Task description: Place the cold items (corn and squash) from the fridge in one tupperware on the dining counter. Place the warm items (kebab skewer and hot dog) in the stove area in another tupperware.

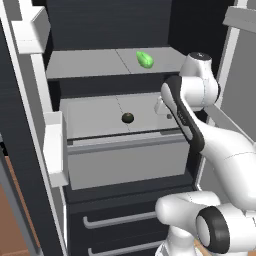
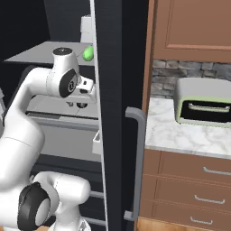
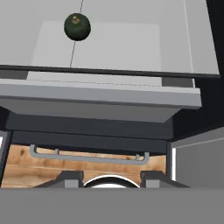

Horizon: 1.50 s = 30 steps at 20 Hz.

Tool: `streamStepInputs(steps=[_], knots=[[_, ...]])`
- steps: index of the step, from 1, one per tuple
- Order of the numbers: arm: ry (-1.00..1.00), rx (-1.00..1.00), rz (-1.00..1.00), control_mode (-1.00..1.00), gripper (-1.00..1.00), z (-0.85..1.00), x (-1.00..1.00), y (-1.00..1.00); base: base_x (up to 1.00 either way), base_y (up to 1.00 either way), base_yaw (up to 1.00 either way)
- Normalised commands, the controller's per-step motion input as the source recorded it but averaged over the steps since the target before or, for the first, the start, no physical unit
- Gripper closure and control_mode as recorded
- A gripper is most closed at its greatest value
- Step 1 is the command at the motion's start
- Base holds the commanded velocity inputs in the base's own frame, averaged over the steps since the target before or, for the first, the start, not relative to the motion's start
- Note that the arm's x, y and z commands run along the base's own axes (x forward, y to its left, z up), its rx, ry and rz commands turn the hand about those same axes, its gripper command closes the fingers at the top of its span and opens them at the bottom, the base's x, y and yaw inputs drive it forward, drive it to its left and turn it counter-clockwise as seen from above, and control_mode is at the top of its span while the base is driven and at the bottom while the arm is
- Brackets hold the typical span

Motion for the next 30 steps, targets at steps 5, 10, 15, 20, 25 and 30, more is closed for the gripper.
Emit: streamStepInputs(steps=[5, 10, 15, 20, 25, 30], knots=[[-0.02, 0.0, 0.0, -1.0, -1.0, 0.01, 0.02, 0.17, 0.0, 0.0, 0.0], [-0.08, 0.05, -0.01, -1.0, -1.0, 0.46, 0.05, 0.24, 0.0, 0.0, 0.0], [-0.22, 0.09, 0.0, -1.0, -1.0, 0.79, 0.06, 0.0, 0.0, 0.0, 0.0], [-0.39, 0.05, 0.0, -1.0, -1.0, 0.93, 0.18, 0.0, 0.0, 0.0, 0.0], [-0.29, 0.0, -0.03, -1.0, -1.0, 0.71, 0.36, 0.0, 0.0, 0.0, 0.0], [-0.01, -0.08, -0.04, -1.0, -1.0, 0.03, 0.8, 0.11, 0.0, 0.0, 0.0]])
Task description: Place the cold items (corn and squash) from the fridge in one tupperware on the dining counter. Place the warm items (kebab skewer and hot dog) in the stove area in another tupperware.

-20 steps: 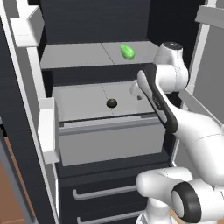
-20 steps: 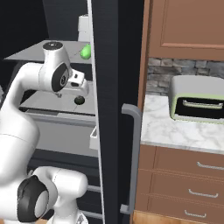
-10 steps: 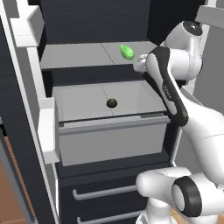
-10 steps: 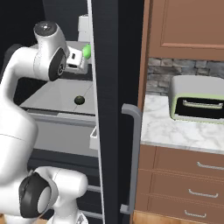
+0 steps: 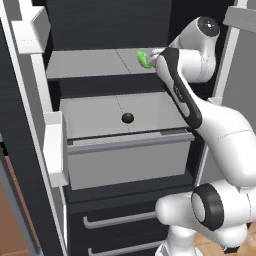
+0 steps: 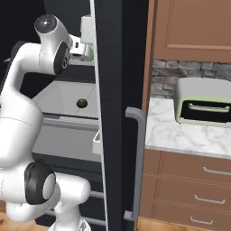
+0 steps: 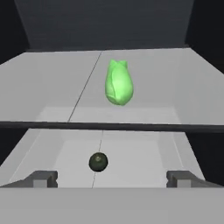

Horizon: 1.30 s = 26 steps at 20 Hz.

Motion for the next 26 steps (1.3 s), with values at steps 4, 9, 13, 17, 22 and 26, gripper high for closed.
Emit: streamStepInputs(steps=[4, 9, 13, 17, 22, 26], knots=[[0.09, -0.08, 0.0, -1.0, -1.0, 0.0, 1.0, 0.1, 0.0, 0.0, 0.0], [0.12, -0.01, 0.0, -1.0, -1.0, 0.0, 1.0, 0.0, 0.0, 0.0, 0.0], [0.15, 0.0, 0.0, -1.0, -1.0, 0.0, 0.97, 0.0, 0.0, 0.0, 0.0], [0.09, -0.01, 0.0, -1.0, -1.0, 0.0, 0.81, 0.0, 0.0, 0.0, 0.0], [0.03, -0.01, 0.0, -1.0, -1.0, -0.05, 0.63, 0.0, 0.0, 0.0, 0.0], [0.02, -0.11, 0.0, -1.0, -1.0, -0.46, 0.06, 0.0, 0.0, 0.0, 0.0]])
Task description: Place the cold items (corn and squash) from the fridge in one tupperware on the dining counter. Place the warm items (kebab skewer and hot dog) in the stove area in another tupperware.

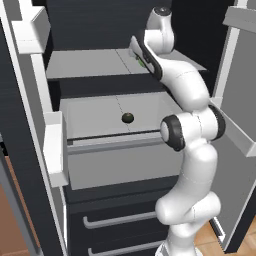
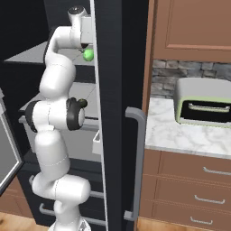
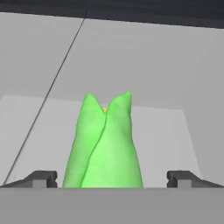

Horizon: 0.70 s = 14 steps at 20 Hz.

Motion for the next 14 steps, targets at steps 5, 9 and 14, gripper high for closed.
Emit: streamStepInputs(steps=[5, 9, 14], knots=[[0.13, -0.13, -0.02, -1.0, -1.0, -0.82, -0.1, 0.0, 0.0, 0.0, 0.0], [0.16, -0.1, -0.04, -1.0, 1.0, -0.91, -0.16, 0.01, 0.0, 0.0, 0.0], [0.08, -0.02, -0.04, -1.0, 1.0, -0.79, 0.0, 0.21, 0.0, 0.0, 0.0]])
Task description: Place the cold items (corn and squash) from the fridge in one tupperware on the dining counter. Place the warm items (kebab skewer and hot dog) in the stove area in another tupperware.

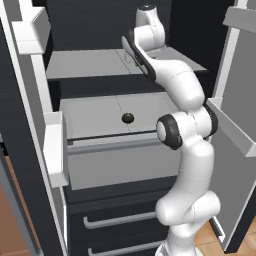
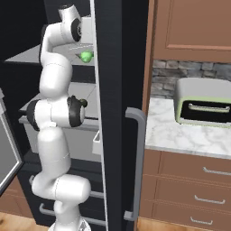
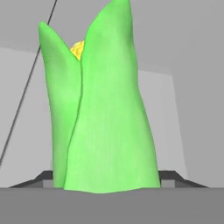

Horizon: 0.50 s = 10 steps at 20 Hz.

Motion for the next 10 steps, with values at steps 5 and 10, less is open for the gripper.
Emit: streamStepInputs(steps=[5, 10], knots=[[-0.18, 0.2, -0.03, -1.0, 1.0, -0.03, -0.45, -0.02, 0.0, 0.0, 0.0], [-0.35, 0.4, -0.02, -1.0, 1.0, 0.03, -1.0, -0.28, 0.0, 0.0, 0.0]])
